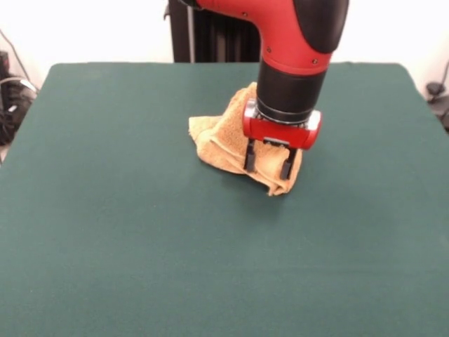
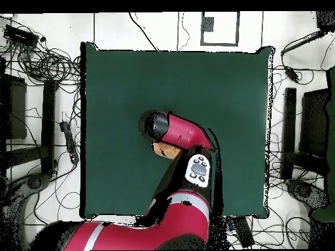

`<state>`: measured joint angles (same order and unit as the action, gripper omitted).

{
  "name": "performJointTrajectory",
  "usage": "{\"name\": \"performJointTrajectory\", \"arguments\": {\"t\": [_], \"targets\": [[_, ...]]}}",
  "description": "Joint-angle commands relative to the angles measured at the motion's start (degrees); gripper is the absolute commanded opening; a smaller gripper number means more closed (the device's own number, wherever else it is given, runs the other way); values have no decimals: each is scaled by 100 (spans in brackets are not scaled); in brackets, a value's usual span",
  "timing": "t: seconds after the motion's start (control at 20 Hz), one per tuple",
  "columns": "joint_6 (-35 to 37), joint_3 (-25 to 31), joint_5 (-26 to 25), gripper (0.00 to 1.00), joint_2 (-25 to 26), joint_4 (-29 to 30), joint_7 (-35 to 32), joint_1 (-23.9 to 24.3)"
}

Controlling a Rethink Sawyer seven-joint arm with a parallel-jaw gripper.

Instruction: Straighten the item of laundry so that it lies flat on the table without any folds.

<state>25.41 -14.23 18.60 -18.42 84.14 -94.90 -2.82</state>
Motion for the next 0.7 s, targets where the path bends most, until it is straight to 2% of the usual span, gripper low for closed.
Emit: {"name": "performJointTrajectory", "arguments": {"t": [0.05, 0.45, 0.7], "targets": [[-449, 721, 374, 100, 592, 542, -1677, -199], [-663, 1165, 1019, 100, 569, 1030, -2051, -233], [-618, 981, 1330, 100, 513, 1078, -2177, -538]]}}
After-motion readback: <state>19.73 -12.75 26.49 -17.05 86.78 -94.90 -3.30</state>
